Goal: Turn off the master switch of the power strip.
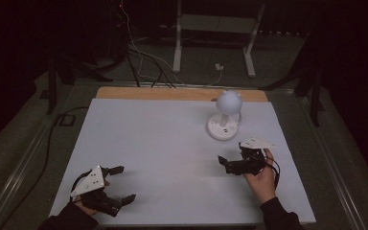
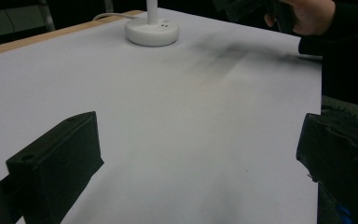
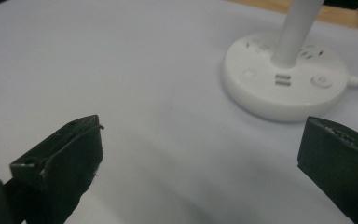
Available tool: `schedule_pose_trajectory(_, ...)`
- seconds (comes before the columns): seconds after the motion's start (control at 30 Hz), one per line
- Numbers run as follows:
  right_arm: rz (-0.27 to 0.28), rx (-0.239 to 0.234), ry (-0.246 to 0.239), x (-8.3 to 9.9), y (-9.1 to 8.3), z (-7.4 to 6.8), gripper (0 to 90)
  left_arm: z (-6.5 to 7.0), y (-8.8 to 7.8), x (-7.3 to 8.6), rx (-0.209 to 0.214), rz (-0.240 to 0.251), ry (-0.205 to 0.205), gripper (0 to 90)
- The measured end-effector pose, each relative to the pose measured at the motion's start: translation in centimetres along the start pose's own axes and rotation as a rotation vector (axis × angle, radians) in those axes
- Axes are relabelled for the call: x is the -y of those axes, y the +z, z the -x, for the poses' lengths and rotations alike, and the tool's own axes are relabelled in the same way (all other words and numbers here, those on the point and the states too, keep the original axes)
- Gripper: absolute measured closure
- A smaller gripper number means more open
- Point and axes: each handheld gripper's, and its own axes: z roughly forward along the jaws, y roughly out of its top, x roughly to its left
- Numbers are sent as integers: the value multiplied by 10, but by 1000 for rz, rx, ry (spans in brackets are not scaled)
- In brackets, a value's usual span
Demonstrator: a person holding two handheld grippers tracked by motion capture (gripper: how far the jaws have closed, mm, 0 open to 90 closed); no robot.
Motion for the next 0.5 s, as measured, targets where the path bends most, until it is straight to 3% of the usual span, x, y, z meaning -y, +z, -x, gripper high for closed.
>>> schedule_pose_trajectory(0.2,-19,-3,-25,12,-3,-7,0,0,0,0,1,-2,1,4)
schedule_pose_trajectory(0.5,-56,-49,-10,31,-11,-13,0,0,0,0,1,-3,2,4)
